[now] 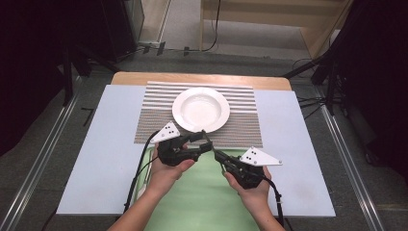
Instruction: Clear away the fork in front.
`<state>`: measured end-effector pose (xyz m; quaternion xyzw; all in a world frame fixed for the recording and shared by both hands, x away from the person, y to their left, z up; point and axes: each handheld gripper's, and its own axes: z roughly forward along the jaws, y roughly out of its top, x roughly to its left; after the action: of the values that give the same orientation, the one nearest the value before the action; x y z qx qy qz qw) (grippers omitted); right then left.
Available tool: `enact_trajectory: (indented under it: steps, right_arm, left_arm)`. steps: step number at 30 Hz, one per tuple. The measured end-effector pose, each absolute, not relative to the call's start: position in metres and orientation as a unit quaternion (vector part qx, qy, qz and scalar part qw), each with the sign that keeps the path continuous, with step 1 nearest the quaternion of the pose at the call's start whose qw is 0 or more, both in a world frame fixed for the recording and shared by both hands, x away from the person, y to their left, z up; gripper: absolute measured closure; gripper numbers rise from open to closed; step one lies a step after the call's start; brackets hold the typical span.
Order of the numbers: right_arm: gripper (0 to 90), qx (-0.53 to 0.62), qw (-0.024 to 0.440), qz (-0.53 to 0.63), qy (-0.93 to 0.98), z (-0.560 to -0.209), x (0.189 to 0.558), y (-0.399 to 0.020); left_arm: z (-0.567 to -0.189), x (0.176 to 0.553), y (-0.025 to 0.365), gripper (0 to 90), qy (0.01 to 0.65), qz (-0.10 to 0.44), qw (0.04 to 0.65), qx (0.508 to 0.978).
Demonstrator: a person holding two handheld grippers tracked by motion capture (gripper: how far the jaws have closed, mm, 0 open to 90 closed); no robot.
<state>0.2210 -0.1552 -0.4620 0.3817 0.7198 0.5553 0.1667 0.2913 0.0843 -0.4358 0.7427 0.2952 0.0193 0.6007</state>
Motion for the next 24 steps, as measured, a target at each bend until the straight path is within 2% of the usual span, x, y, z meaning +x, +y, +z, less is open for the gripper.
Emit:
enact_trajectory:
  steps: [5,17,24]
  right_arm:
    - [86.6,0.380,0.169,0.557,0.719,-0.4612,0.2201,-0.1536]
    - [86.6,0.381,0.172,0.559,0.716,-0.4613,0.2193,-0.1520]
    - [86.6,0.380,0.168,0.565,0.713,-0.4615,0.2196,-0.1524]
  left_arm:
    - [-0.4360,0.2927,0.0822,53.6,0.294,0.004,0.602,0.742]
    - [-0.4392,0.2948,0.0766,67.2,0.292,-0.042,0.604,0.740]
    - [-0.4401,0.2978,0.0778,70.6,0.291,-0.062,0.607,0.737]
